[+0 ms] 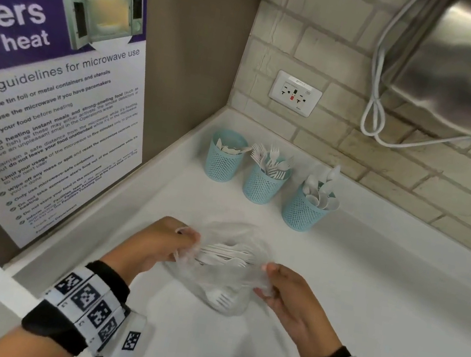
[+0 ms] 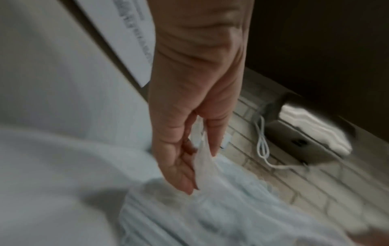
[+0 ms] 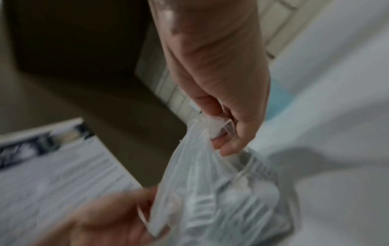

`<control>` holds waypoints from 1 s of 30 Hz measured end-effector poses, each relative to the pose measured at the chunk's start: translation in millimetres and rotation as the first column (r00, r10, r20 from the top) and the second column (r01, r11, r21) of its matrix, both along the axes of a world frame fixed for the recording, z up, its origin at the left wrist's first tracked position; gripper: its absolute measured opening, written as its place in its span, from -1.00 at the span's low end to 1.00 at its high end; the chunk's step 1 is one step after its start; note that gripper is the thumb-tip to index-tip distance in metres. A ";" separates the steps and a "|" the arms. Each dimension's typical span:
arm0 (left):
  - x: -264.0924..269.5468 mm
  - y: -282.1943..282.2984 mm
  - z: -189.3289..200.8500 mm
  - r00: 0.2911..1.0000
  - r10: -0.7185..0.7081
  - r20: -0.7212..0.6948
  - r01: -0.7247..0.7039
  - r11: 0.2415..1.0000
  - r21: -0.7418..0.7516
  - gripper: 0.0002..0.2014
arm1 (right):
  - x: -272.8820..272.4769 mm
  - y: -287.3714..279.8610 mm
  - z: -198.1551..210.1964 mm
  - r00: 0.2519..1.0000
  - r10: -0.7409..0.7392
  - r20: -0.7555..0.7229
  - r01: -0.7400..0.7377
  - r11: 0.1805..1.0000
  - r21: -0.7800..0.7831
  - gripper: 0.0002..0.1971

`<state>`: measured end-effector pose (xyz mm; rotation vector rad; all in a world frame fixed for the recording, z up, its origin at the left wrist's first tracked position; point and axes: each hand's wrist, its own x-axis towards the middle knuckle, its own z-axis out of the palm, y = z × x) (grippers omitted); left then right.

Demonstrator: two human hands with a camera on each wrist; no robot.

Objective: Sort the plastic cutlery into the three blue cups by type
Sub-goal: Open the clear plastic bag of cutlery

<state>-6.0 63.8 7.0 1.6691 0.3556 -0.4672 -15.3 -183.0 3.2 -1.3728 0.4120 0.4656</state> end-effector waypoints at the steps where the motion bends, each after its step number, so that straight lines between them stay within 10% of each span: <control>1: 0.4 3.1 -2.0 1.000 0.012 -0.015 -0.013 0.995 -0.095 -0.79 | -0.2 -2.2 2.4 0.998 -0.048 -0.051 0.054 0.991 0.124 -0.79; 6: 5.8 20.7 -11.5 0.950 0.173 -0.258 -0.298 0.741 -0.601 -0.70 | -4.5 -9.2 -3.7 0.953 -0.150 -0.263 0.231 0.923 0.309 -0.61; 10: 8.4 19.9 -10.2 0.900 0.256 -0.352 -0.433 0.614 -0.660 -0.77 | -4.4 -8.9 -6.1 0.925 -0.147 -0.350 0.228 0.953 0.201 -0.81; 13: 10.2 19.8 -1.2 0.955 0.243 -0.170 -0.296 0.815 -0.498 -0.89 | -6.5 -8.7 -1.4 0.975 -0.134 -0.175 0.131 0.991 -0.029 -0.89; 16: 6.6 12.4 7.0 0.980 0.199 -0.023 -0.200 0.980 -0.021 -0.50 | -10.6 -2.5 2.8 0.992 -0.102 0.071 0.122 0.907 -0.403 -0.86; 19: 0.9 -1.8 8.5 1.000 0.009 0.021 -0.017 0.905 0.424 -0.36 | -11.8 3.4 -0.8 0.996 0.082 0.046 -0.042 0.826 -0.563 -0.65; 22: 0.1 -9.5 -2.7 0.997 -0.068 -0.041 0.079 0.870 0.486 -0.43 | -11.3 6.1 -9.1 0.975 0.220 -0.005 -0.181 0.791 -0.584 -0.89; 26: 1.0 0.5 -6.0 0.996 0.069 -0.053 -0.069 0.998 0.004 -0.81 | -8.3 -3.9 -9.6 0.997 0.073 0.008 -0.067 0.946 -0.316 -0.80; 30: -0.5 11.4 0.1 0.950 0.171 -0.260 -0.277 0.845 -0.456 -0.72 | -8.7 -16.1 -6.0 0.998 0.012 -0.059 -0.028 0.959 -0.282 -0.77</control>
